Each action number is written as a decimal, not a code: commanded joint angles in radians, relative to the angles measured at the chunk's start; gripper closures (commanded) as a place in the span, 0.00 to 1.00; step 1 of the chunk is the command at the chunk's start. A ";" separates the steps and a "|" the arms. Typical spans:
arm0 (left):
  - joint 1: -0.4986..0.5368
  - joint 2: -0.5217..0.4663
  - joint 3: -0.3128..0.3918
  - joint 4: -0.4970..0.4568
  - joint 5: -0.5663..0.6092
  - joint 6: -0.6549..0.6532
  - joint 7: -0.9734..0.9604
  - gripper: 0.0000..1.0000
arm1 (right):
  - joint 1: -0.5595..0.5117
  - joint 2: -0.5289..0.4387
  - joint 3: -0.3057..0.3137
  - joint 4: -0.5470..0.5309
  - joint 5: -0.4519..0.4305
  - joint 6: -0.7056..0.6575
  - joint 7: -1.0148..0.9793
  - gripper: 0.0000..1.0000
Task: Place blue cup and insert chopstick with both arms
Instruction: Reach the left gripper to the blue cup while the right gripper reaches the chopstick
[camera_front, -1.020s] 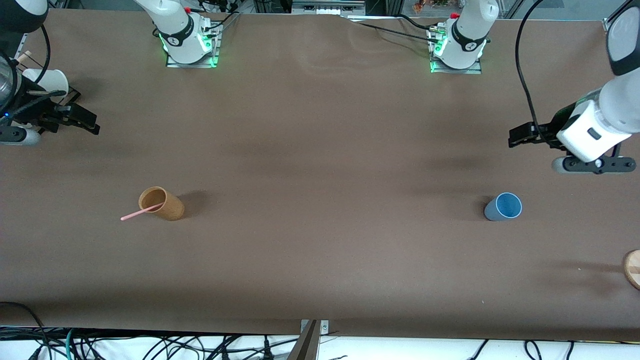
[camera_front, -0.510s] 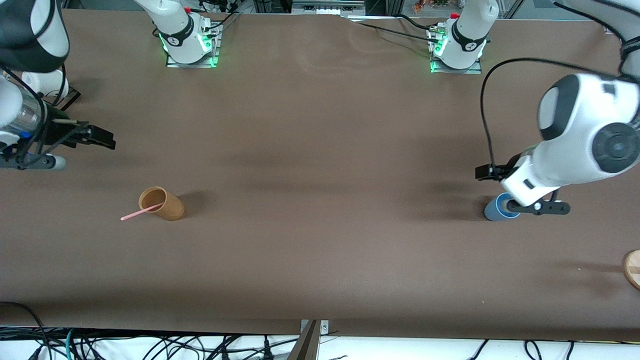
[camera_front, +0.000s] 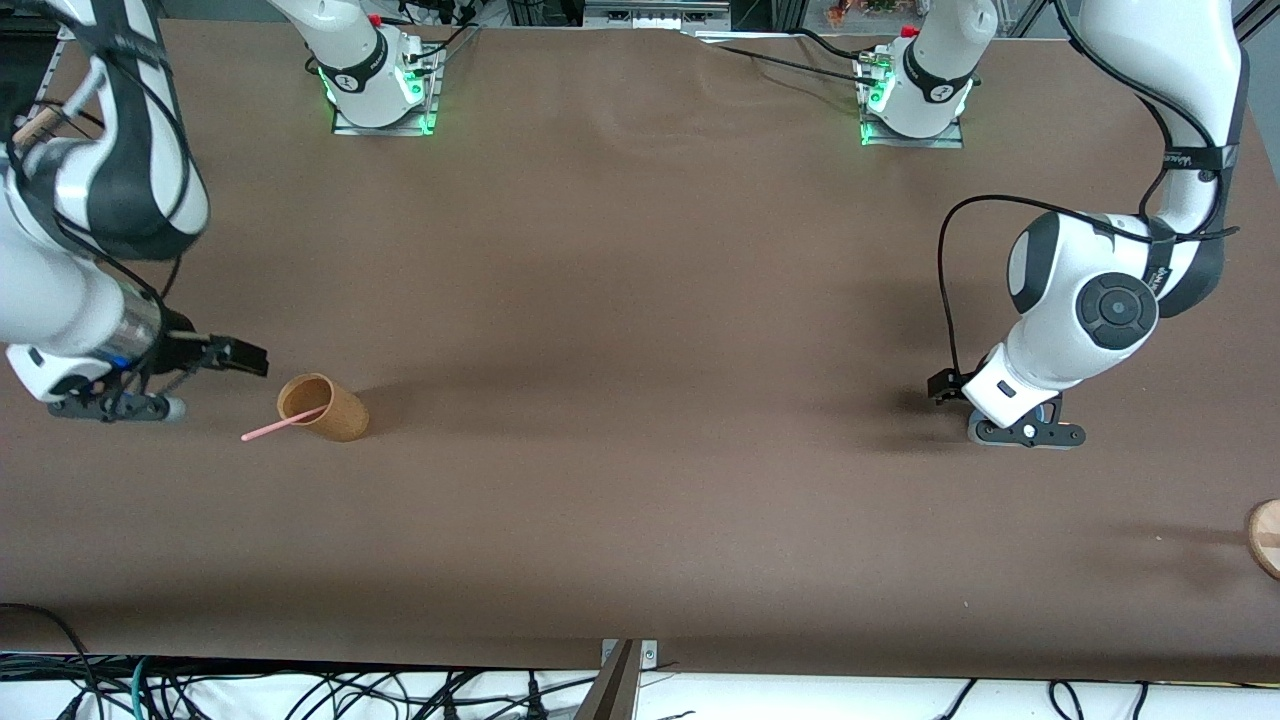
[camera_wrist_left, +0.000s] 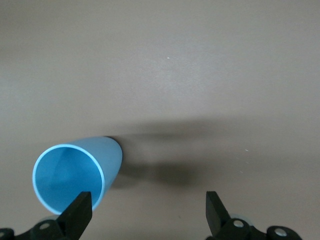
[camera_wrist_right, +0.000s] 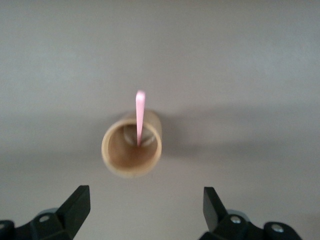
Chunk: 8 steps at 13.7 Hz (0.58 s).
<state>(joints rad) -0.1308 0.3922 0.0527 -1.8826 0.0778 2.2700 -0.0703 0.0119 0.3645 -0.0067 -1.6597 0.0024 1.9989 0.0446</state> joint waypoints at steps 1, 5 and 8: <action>0.020 -0.004 0.012 -0.047 0.022 0.068 0.058 0.00 | 0.002 0.079 0.001 0.023 0.004 0.093 0.018 0.01; 0.053 0.014 0.012 -0.049 0.013 0.095 0.110 0.00 | 0.002 0.120 0.001 0.015 0.054 0.152 0.069 0.11; 0.057 0.050 0.012 -0.049 0.010 0.134 0.109 0.00 | 0.002 0.136 0.001 0.014 0.057 0.169 0.070 0.20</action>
<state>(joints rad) -0.0778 0.4206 0.0652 -1.9269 0.0779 2.3674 0.0225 0.0125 0.4906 -0.0068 -1.6589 0.0387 2.1534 0.1055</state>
